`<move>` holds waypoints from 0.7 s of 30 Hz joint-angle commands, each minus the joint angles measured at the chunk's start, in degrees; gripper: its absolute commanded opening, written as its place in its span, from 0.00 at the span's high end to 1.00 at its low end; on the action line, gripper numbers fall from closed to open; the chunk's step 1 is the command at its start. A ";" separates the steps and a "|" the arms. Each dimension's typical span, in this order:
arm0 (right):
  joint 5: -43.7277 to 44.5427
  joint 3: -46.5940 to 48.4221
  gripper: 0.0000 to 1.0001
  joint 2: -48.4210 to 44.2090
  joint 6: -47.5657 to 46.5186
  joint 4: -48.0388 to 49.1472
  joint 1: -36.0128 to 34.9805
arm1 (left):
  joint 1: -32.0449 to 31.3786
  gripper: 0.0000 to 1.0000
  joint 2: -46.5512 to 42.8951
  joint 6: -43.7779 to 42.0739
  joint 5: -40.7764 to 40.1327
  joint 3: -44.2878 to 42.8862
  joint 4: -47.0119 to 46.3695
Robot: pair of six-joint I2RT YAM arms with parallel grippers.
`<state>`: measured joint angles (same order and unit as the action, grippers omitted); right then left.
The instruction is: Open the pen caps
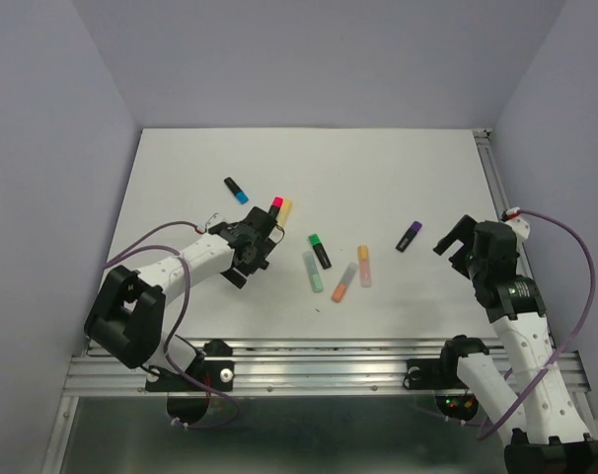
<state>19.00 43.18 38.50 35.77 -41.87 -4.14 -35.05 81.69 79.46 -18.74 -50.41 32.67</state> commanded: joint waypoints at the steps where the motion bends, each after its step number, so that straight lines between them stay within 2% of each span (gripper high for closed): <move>1: -4.67 -1.52 0.00 -1.50 -1.84 3.90 0.27 | 0.15 0.01 1.36 4.12 -6.83 -4.43 5.12; 13: -4.86 -1.87 0.00 -1.76 -1.41 2.93 0.19 | 4.81 0.02 9.36 2.45 -5.78 -7.16 2.14; 21: -3.71 -2.13 0.00 -1.94 -1.23 2.58 0.27 | 6.22 0.08 17.17 0.87 -2.80 -9.79 2.23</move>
<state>14.39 42.17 37.45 34.89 -41.25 -4.14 -28.73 96.20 81.01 -22.22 -58.15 33.43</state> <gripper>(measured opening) 0.999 0.939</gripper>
